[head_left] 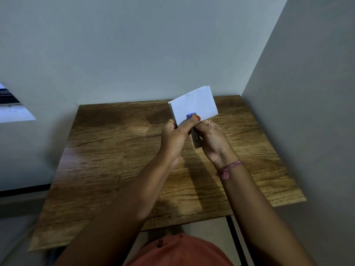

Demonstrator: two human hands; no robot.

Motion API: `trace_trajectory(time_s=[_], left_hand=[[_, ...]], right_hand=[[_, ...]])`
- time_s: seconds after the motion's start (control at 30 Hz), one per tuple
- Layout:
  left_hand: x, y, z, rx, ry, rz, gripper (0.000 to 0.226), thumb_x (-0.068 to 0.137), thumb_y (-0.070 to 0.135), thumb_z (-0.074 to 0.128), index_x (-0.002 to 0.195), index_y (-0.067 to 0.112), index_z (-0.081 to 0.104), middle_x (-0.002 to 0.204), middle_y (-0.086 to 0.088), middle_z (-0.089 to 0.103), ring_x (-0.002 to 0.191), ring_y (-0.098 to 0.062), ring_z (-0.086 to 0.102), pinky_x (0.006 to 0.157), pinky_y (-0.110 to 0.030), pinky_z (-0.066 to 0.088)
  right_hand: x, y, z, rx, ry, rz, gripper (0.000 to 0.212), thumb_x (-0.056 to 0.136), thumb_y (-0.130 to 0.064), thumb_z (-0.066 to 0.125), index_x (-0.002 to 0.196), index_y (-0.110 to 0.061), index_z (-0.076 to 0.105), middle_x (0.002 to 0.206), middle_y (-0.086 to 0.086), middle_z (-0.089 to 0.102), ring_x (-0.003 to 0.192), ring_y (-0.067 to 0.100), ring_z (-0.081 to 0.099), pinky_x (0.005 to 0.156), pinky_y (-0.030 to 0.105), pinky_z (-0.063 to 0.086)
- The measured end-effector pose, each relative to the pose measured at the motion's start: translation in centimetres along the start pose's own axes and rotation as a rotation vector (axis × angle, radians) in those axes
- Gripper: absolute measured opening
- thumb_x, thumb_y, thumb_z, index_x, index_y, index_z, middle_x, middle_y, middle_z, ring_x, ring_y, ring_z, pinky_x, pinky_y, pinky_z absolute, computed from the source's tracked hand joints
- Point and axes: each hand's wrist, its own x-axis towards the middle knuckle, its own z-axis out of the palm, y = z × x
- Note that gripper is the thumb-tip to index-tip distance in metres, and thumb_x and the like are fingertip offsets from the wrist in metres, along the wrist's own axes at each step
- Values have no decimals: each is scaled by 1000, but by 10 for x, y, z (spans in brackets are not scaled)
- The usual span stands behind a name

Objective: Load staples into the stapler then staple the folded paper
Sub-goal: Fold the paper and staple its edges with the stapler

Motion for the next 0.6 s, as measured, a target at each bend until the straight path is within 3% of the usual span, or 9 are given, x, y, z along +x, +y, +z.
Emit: trace_trajectory(time_s=[0.13,0.2,0.27,0.4,0.6], left_hand=[[-3,2,-3,-150,-125,-79,16,88,15,64,104,14,68,105,-4,73,103,-19,67,84,-28,55],[-5,3,-4,-199,-122,-105,16,95,15,53,107,16,64,103,-1,74,99,-17,69,82,-27,56],[-6,5,-4,-197,-99,-106,17,98,16,49,111,15,60,102,0,74,98,-17,69,84,-28,56],[-5,9,-7,-187,-87,-93,16,98,12,46,108,14,59,94,1,76,93,-15,71,83,-26,56],[-3,18,-19,-99,-141,-66,25,98,9,46,121,4,52,108,-13,70,97,-29,70,79,-28,57]], right_hand=[[0,-3,-4,41,-16,17,21,91,-14,58,75,-19,71,68,-11,69,65,-1,63,53,13,45],[-1,-5,-5,68,-40,48,11,90,-17,60,91,-16,71,86,-4,71,83,5,65,71,17,50],[-3,-7,-7,103,-55,72,15,88,-17,61,100,-11,67,97,1,69,92,9,63,83,22,49],[-4,-12,-15,215,-40,117,12,89,-16,59,96,-12,68,89,-3,73,80,5,66,65,18,52],[-7,-17,-28,226,-43,133,16,82,-26,61,79,-17,74,73,-3,72,65,5,66,49,18,50]])
